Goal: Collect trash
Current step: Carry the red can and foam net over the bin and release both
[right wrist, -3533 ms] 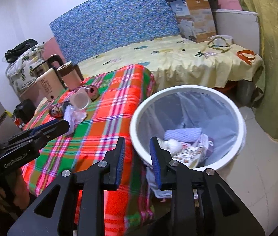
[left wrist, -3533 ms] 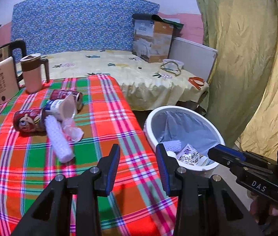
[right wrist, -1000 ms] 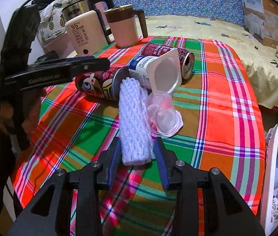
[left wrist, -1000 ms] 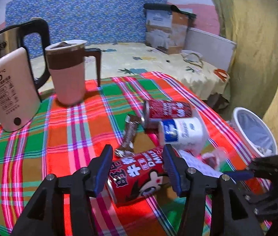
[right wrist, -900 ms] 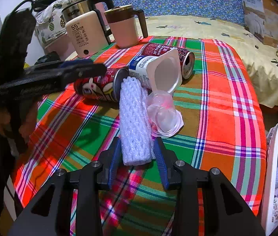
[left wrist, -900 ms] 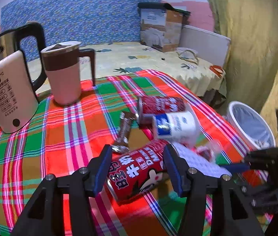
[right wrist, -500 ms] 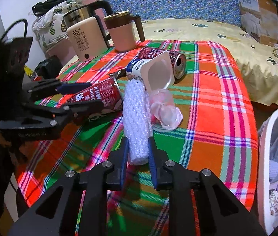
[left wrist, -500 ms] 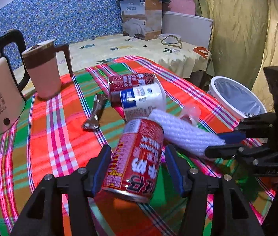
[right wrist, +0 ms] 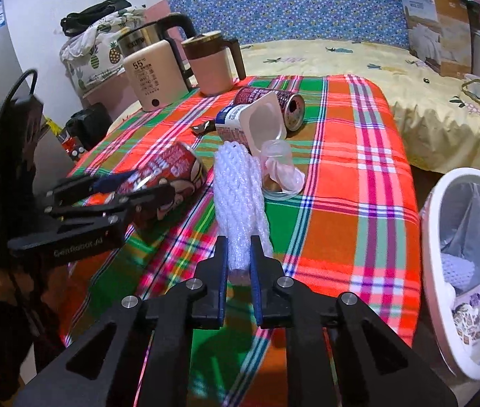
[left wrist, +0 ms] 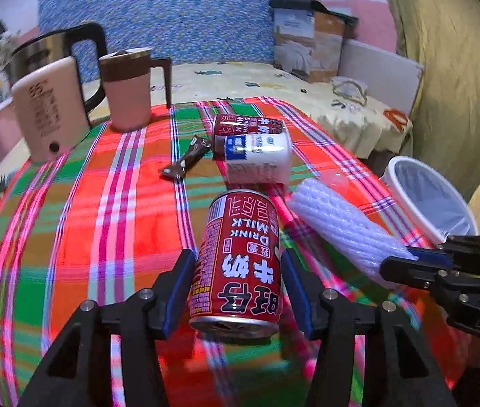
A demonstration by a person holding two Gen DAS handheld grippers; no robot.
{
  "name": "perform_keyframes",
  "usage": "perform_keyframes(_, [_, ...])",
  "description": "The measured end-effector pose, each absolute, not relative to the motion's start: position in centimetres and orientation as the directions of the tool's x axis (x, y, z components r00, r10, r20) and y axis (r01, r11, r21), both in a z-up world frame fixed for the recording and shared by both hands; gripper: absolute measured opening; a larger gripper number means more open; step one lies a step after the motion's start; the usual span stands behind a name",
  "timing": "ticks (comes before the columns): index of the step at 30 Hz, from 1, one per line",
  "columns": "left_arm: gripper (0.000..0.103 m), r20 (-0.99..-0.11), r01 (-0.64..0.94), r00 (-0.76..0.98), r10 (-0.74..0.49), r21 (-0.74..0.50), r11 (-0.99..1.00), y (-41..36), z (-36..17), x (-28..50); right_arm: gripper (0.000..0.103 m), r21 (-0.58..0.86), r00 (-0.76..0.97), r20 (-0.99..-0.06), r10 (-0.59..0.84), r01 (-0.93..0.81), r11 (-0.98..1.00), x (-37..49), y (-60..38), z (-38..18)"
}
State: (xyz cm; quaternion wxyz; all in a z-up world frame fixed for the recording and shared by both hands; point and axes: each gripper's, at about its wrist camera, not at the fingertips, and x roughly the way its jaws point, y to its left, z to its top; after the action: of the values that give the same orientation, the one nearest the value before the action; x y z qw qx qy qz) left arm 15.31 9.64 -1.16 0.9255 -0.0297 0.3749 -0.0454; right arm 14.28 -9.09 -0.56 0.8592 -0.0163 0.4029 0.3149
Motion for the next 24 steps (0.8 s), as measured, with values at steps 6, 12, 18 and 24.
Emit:
perform_keyframes(6, [0.054,-0.676,-0.014,0.729,-0.110,-0.175,0.985,8.6,-0.9,12.5,0.014,0.226,0.498,-0.677,0.542,-0.561,0.797,12.7,-10.2,0.4])
perform_keyframes(12, [0.054,-0.659,-0.048,0.746,-0.094,-0.195,0.980,7.4,-0.1,10.4,0.014,0.226,0.522,-0.657,0.544,-0.552,0.803,11.5,-11.6,1.1])
perform_keyframes(18, [0.054,-0.644,-0.038,0.760,-0.091,-0.184,0.982,5.6,0.7,9.3,0.014,0.223,0.551,-0.643,0.532,-0.530,0.818,10.7,-13.4,1.5])
perform_keyframes(24, [0.055,-0.639,-0.012,0.761,-0.113,-0.187,0.982,4.2,1.2,9.3,0.014,0.221,0.576,-0.634,0.516,-0.504,0.835,10.6,-15.0,1.8])
